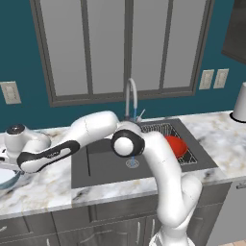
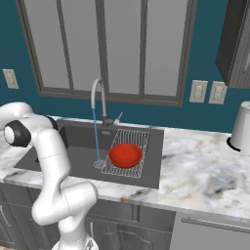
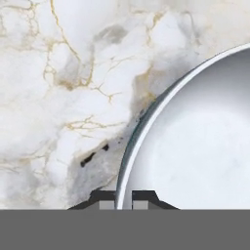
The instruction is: Rinse each bowl for a few seconds and place them down in the sink or on the counter.
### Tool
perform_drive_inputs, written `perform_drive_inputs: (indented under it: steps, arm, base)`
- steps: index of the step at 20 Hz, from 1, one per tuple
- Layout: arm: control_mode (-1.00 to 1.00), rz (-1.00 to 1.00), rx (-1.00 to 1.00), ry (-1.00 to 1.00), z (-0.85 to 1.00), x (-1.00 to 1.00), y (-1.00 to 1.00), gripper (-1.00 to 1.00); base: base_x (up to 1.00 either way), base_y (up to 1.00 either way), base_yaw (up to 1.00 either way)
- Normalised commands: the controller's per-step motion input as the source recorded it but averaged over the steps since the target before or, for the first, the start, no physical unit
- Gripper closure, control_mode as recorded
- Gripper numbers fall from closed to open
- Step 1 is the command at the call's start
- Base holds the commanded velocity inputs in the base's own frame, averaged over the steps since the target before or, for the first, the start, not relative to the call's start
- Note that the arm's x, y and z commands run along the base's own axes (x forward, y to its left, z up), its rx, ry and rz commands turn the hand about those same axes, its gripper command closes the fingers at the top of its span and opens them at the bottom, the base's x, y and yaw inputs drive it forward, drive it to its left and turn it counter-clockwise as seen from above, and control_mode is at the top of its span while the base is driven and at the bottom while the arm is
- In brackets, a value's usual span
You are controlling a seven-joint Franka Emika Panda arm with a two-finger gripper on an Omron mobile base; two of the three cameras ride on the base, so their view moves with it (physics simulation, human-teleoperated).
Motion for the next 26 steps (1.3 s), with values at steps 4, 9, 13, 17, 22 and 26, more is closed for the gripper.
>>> perform_drive_inputs:
  steps: [4, 9, 13, 17, 22, 26]
  arm:
    - [-1.0, -0.12, 0.0, -0.07, 0.34, -0.1, -0.23, 1.0]
    - [-1.0, -0.24, 0.0, -0.04, 0.51, -0.02, -0.32, 1.0]
    - [-1.0, -0.3, 0.0, 0.0, 0.48, -0.06, -0.42, 1.0]
    - [-1.0, -0.34, 0.0, 0.0, 0.31, -0.15, -0.26, 1.0]
    - [-1.0, -0.35, 0.0, 0.01, 0.32, -0.09, -0.26, 1.0]
    - [-1.0, -0.31, 0.0, 0.03, 0.33, -0.1, -0.37, 1.0]
  base:
    - [0.0, 0.0, 0.0]
    - [0.0, 0.0, 0.0]
    - [0.0, 0.0, 0.0]
    - [0.0, 0.0, 0.0]
    - [0.0, 0.0, 0.0]
    - [0.0, 0.0, 0.0]
